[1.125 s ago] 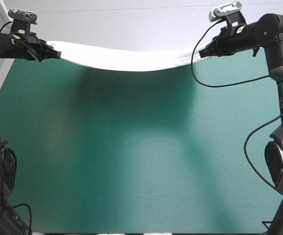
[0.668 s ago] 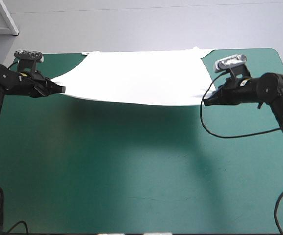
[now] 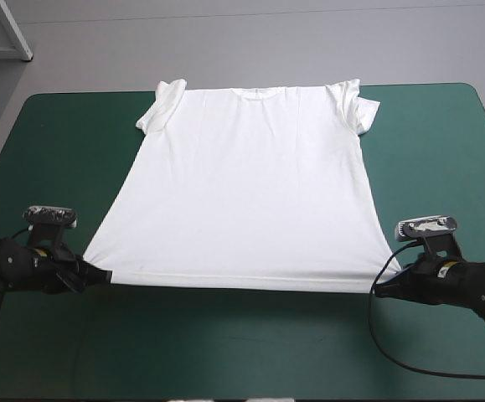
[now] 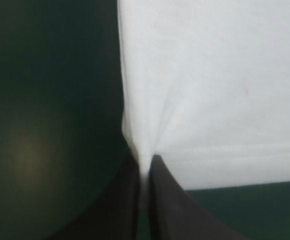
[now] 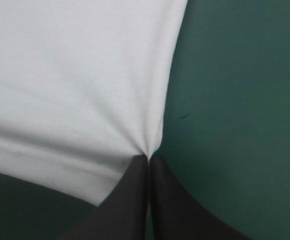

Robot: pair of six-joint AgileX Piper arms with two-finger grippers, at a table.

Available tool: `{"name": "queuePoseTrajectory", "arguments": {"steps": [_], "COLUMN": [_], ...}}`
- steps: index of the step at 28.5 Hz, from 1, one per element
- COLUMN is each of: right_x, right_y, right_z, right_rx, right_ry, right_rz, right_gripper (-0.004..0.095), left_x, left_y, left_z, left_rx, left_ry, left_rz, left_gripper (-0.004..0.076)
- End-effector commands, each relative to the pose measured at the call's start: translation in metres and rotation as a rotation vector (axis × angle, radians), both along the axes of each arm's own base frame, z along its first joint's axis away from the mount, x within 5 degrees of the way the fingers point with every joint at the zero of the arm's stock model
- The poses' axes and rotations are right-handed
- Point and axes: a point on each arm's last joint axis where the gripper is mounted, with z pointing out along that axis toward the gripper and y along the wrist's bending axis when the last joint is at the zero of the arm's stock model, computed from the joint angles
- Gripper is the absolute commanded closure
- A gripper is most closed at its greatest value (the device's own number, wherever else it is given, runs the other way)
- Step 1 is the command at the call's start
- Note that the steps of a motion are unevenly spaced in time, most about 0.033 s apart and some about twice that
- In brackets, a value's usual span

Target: Fold the cloth

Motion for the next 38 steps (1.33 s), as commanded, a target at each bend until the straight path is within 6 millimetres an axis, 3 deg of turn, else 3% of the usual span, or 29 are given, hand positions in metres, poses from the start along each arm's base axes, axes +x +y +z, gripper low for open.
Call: {"name": "queuePoseTrajectory", "arguments": {"steps": [1,5,16,22,27,32,34,38], "right_x": [-0.010,-0.014,-0.014,-0.014,-0.015,-0.014,-0.010,0.005], "right_y": [0.000,0.001,0.001,0.001,0.001,0.001,0.002,0.002], "right_z": [0.003,-0.005,-0.006,-0.006,-0.006,-0.005,0.000,0.028], "right_rx": [0.026,0.028,0.021,0.024,0.024,0.023,0.024,0.039], "right_ry": [-0.015,0.044,0.046,0.052,0.061,0.048,-0.009,-0.214], "right_rz": [-0.009,-0.004,0.005,0.006,0.007,0.012,0.018,0.010], "right_gripper": [0.0904,0.0905,0.0898,0.0813,0.0749,0.0654,0.0539,0.0341], "left_x": [-0.026,-0.046,-0.038,-0.035,-0.034,-0.031,-0.025,-0.006], "left_y": [-0.002,-0.006,-0.006,-0.007,-0.013,-0.013,-0.011,-0.006], "left_z": [-0.003,-0.009,-0.021,-0.027,-0.026,-0.024,-0.016,0.014], "left_rx": [-0.003,-0.021,-0.035,-0.050,-0.099,-0.101,-0.088,-0.061], "left_ry": [-0.037,-0.011,0.102,0.171,0.157,0.130,0.050,-0.168], "left_rz": [0.047,0.043,0.020,-0.004,-0.045,-0.042,-0.029,0.024], "left_gripper": [0.0705,0.0705,0.0704,0.0682,0.0580,0.0357,0.0272,0.0248]}}
